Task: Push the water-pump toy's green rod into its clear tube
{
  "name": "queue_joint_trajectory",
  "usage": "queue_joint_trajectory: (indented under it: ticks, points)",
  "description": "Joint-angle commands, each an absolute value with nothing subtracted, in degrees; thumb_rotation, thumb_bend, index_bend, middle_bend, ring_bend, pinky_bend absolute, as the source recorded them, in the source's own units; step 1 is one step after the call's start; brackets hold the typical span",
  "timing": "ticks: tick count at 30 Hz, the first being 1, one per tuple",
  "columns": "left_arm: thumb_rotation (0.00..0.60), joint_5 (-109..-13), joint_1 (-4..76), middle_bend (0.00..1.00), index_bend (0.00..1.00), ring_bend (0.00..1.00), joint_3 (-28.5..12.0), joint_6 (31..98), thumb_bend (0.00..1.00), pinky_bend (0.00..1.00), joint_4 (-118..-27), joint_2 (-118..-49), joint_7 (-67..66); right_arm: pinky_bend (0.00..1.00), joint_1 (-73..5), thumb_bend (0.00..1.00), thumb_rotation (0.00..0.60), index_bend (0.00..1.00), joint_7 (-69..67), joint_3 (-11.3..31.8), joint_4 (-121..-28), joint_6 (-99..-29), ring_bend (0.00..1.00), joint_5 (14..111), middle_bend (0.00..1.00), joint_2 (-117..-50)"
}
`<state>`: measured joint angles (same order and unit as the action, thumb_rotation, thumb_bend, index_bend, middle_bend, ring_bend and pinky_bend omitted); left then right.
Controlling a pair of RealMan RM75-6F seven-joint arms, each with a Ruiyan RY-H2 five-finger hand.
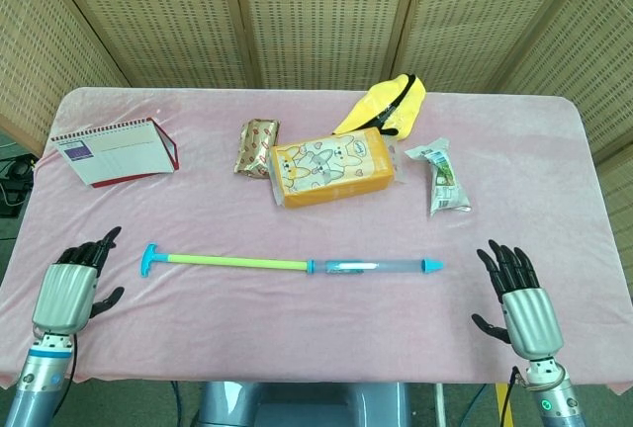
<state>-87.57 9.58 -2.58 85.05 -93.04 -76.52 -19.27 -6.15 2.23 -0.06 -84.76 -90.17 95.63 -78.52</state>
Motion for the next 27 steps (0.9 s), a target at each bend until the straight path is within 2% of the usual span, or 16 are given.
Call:
queue_joint_trajectory:
  ticks: [1,4,6,8,11,19,27]
  points:
    - [0.600,-82.30,12.97,0.79,0.41,0.70,-5.84,79.37,0.25,0.71,-93.27,-77.98,-20.91,0.00,-6.14,0.14,0.600,0.01,2.08,-0.07,-84.93,-89.98,0.00,95.52,0.00,-78.39]
    - [0.600,-77.93,15.06,0.84,0.45,0.74,-7.64,75.42,0.28,0.74,-93.59,-78.53,-22.72,0.00,-6.18,0.14,0.600,0.01,2.01,-0.07,-85.03,-89.56,0.00,95.29,0.00,-78.27]
    - [0.600,-74.87,16.41,0.85,0.46,0.75,-8.57,72.84,0.30,0.74,-93.72,-78.80,-24.51,0.00,-6.22,0.14,0.600,0.02,1.88,-0.11,-85.04,-89.24,0.00,95.18,0.00,-78.25]
    - [0.600,-69.05,19.27,0.85,0.46,0.76,-10.05,67.56,0.30,0.74,-93.14,-79.37,-28.30,0.00,-6.33,0.14,0.600,0.02,1.83,-0.18,-84.95,-88.64,0.00,94.95,0.00,-78.27]
    - [0.600,-63.26,21.61,0.85,0.46,0.76,-11.26,64.66,0.32,0.74,-93.62,-79.69,-32.60,0.00,-6.42,0.14,0.600,0.02,1.73,-0.13,-84.92,-88.13,0.00,94.62,0.00,-78.28]
    - [0.600,-53.21,26.04,0.85,0.43,0.76,-11.32,61.26,0.34,0.74,-94.07,-81.10,-39.81,0.00,-6.51,0.14,0.600,0.02,1.83,-0.12,-84.70,-87.58,0.00,94.48,0.00,-78.44]
    - [0.600,-49.70,28.13,0.85,0.44,0.76,-9.79,61.41,0.34,0.74,-92.64,-83.46,-42.14,0.00,-6.52,0.14,0.600,0.02,1.76,-0.02,-84.60,-87.24,0.00,94.16,0.00,-78.52]
